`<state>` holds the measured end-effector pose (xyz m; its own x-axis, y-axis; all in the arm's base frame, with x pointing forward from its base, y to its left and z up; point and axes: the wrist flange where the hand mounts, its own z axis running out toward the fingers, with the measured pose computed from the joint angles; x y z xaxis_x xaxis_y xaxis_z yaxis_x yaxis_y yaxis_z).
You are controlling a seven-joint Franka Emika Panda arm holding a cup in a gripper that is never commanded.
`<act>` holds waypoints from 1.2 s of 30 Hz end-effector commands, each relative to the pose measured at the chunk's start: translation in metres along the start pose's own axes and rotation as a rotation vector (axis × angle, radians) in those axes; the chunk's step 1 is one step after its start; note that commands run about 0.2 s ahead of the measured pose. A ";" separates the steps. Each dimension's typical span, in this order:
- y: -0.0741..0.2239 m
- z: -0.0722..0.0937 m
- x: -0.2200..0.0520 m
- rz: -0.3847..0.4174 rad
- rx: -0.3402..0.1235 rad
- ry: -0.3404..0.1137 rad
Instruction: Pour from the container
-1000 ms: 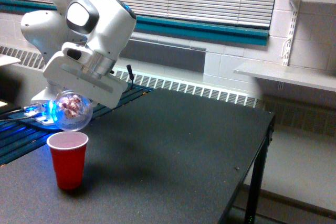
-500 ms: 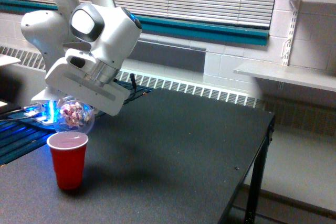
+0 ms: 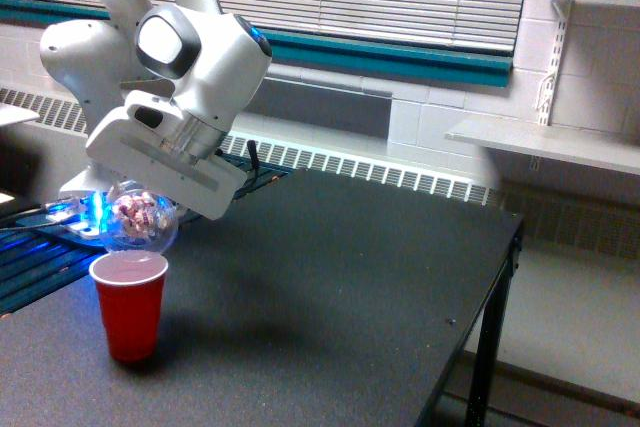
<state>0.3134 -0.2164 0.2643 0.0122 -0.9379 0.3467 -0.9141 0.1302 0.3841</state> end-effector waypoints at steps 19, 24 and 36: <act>-0.011 -0.008 0.013 -0.028 -0.111 0.006; -0.015 -0.005 0.014 -0.036 -0.123 -0.002; -0.018 -0.001 0.013 -0.053 -0.157 -0.004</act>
<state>0.3271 -0.2319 0.2615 0.0377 -0.9435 0.3291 -0.8437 0.1464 0.5164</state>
